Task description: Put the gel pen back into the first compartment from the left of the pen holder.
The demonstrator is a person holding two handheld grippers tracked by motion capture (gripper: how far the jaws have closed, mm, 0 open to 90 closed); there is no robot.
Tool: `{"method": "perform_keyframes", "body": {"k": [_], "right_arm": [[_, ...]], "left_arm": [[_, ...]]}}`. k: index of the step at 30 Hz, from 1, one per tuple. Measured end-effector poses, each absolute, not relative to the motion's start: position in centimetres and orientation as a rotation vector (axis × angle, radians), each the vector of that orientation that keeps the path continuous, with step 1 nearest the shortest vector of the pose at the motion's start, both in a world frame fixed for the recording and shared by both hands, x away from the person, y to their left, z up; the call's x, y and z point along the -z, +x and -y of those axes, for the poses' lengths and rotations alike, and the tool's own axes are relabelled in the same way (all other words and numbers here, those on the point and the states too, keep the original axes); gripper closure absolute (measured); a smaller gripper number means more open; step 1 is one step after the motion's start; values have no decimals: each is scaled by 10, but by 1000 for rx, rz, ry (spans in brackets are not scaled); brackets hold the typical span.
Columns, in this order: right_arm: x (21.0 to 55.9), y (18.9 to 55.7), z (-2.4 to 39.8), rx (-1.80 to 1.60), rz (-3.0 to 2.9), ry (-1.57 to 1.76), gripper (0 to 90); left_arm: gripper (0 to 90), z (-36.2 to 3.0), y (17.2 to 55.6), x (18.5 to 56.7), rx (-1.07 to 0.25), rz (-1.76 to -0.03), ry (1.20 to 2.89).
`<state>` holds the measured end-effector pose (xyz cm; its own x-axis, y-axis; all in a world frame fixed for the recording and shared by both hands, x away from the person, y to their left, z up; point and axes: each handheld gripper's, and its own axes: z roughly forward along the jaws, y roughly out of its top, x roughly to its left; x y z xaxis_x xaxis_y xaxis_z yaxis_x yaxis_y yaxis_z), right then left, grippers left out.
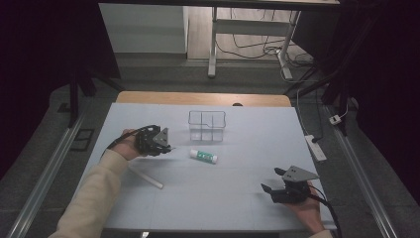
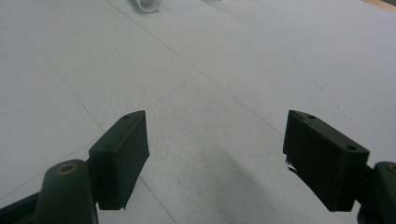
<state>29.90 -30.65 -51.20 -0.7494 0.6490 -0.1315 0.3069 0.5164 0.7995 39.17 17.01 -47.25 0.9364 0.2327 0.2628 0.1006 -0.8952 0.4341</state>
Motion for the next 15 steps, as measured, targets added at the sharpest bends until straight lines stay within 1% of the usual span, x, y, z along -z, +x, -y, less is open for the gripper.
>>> {"method": "perform_keyframes", "body": {"k": [11, 15], "right_arm": [[512, 299, 307, -1109, -2344, 784, 223], [512, 300, 307, -1118, -2339, 788, 223]], "left_arm": [[803, -168, 394, 460, -491, -354, 2590], [804, -168, 394, 455, -484, -389, 2545]]}}
